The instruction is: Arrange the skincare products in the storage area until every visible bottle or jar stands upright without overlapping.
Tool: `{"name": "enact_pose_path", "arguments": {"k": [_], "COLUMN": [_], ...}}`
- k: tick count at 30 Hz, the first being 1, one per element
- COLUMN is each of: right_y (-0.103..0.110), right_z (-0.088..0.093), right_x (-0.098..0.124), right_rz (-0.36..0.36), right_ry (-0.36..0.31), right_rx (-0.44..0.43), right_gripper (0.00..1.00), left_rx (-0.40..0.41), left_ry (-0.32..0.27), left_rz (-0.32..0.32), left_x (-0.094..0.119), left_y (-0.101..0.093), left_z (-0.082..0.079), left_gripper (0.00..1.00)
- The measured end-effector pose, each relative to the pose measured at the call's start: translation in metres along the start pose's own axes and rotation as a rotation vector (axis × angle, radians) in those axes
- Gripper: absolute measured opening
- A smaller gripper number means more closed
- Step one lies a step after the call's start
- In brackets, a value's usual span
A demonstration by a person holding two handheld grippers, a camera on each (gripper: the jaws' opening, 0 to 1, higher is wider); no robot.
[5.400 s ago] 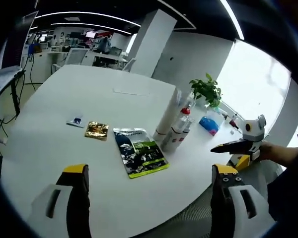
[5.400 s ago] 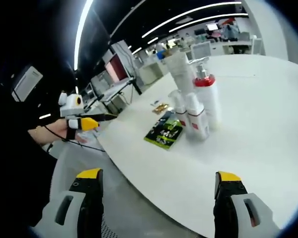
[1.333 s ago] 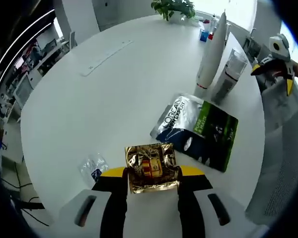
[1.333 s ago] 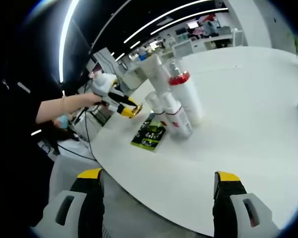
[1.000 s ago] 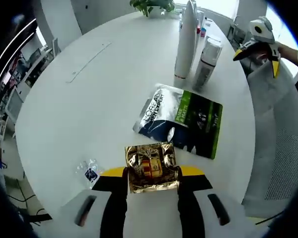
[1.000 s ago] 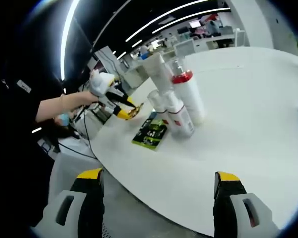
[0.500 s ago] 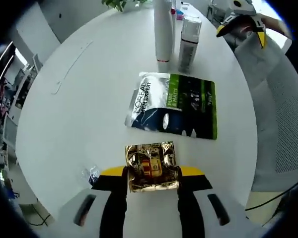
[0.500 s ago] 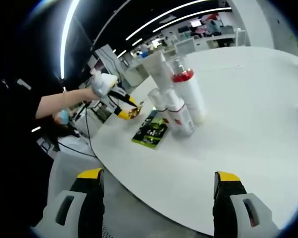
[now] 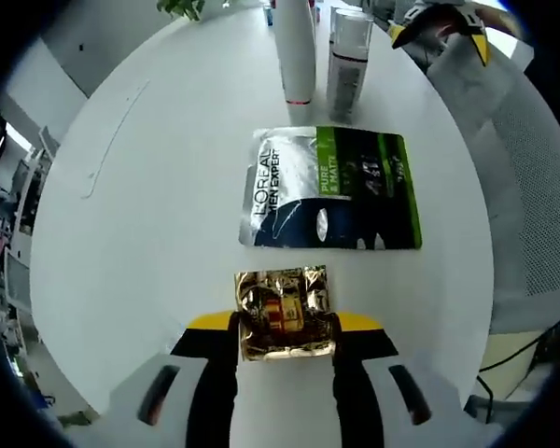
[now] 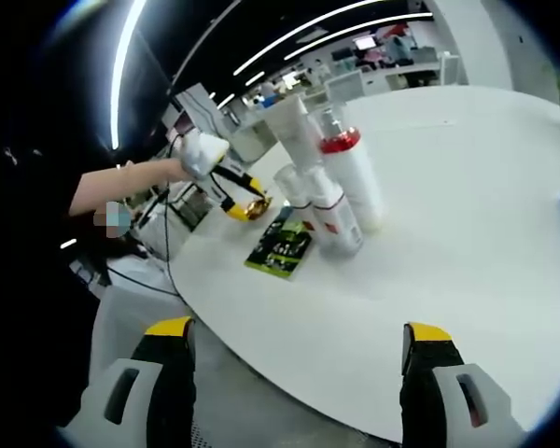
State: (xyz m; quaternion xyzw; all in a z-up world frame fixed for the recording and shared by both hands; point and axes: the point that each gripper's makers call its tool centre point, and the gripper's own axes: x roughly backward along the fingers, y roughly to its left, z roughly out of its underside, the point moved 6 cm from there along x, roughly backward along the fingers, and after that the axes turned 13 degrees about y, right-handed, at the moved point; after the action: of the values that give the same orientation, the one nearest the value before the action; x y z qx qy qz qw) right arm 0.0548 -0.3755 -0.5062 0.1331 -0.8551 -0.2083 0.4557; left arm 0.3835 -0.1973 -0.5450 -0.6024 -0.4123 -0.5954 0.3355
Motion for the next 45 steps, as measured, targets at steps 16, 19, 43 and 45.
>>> {"name": "enact_pose_path", "arguments": {"k": [16,19,43,45], "right_y": [0.001,0.001,0.001,0.001], "right_z": [0.001,0.001,0.001,0.001], "right_x": [0.000,0.000,0.000,0.000], "right_rz": [0.012,0.013,0.013,0.013], "right_ry": [0.002,0.003,0.006,0.007], "right_rx": [-0.009,-0.009,-0.010,-0.009], "right_gripper": [0.96,0.96,0.96,0.96], "left_rx": [-0.063,-0.066,-0.057,-0.054], "left_ry": [0.019,0.023,0.030,0.033], "left_rz": [0.030,0.030,0.034,0.034], "left_x": [-0.012,-0.015,-0.018,-0.018], "left_y": [-0.005,-0.004,-0.004,-0.004], "left_z": [-0.007,-0.006,-0.008,-0.008], "left_gripper": [0.34,0.34,0.35,0.36]}}
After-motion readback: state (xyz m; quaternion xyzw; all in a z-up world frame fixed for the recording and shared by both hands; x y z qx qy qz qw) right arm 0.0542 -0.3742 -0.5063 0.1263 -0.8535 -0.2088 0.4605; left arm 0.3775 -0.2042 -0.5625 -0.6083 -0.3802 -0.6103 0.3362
